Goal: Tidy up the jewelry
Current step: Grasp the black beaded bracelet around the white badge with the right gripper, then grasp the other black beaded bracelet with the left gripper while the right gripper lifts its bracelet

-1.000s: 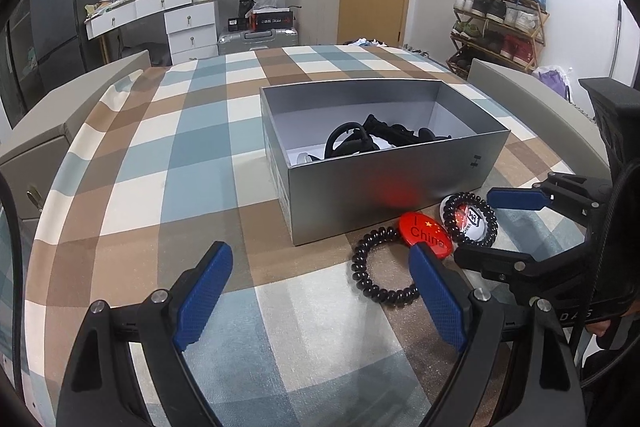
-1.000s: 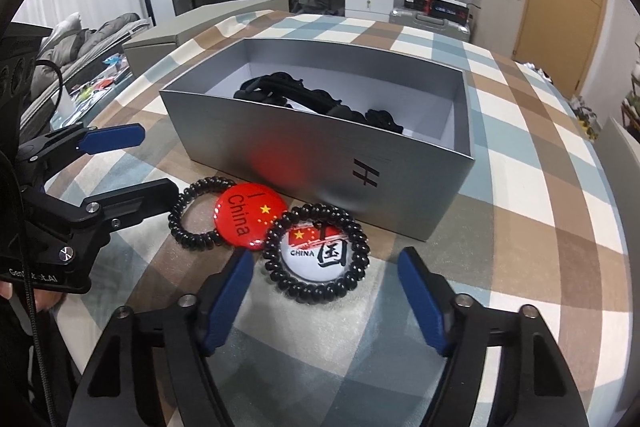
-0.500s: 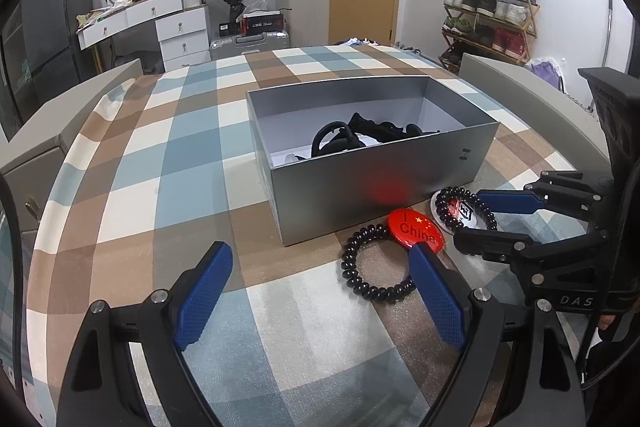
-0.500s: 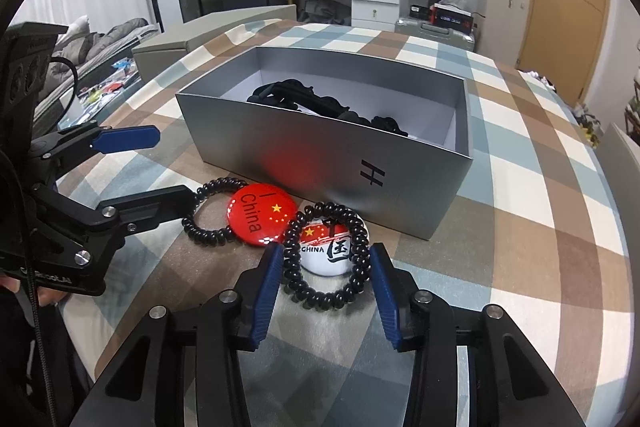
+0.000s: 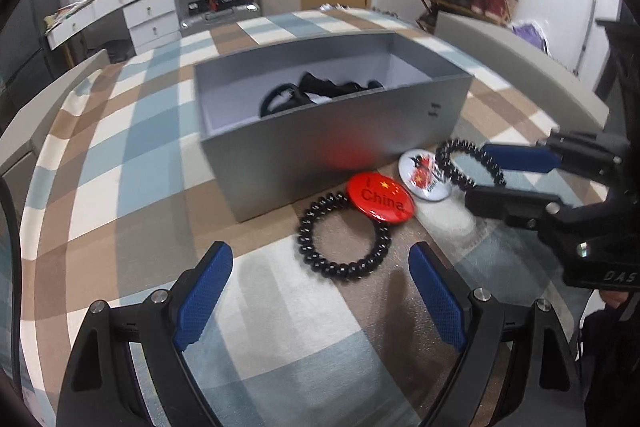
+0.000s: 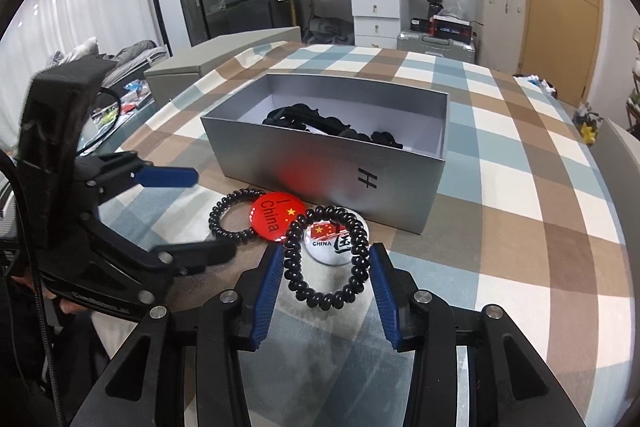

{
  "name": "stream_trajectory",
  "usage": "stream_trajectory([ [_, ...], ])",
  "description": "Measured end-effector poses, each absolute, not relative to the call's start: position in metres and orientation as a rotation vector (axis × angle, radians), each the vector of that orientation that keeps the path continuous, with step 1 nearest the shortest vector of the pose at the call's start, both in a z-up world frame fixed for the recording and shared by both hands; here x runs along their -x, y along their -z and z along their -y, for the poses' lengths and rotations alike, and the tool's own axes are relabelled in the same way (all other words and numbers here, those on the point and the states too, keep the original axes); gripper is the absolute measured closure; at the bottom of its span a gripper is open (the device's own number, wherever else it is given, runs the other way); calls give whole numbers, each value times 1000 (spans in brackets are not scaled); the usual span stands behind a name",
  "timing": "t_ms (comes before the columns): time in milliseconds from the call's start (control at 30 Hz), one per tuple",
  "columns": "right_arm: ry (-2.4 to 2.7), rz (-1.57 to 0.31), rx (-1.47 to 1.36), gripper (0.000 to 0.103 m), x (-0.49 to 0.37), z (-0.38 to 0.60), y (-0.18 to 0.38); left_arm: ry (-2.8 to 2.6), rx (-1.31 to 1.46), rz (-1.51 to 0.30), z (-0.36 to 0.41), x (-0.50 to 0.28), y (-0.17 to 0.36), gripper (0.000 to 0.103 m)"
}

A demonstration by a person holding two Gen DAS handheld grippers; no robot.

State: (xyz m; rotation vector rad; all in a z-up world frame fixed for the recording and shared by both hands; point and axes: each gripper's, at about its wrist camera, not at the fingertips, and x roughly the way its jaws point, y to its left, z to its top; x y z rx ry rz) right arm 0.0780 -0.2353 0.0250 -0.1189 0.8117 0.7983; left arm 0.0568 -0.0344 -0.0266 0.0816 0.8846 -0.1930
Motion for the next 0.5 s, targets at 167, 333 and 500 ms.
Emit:
stream_trajectory([
  [167,-794,-802,102,61,-79,239,-29,194,-71,-916,33,-63,29,17],
  [333,-795,-802,106,61,-77,240,-28,185,-80,-897,34,-63,28,44],
  [500,-798,-802,104,61,-77,240,-29,214,-101,-883,38,-57,26,65],
])
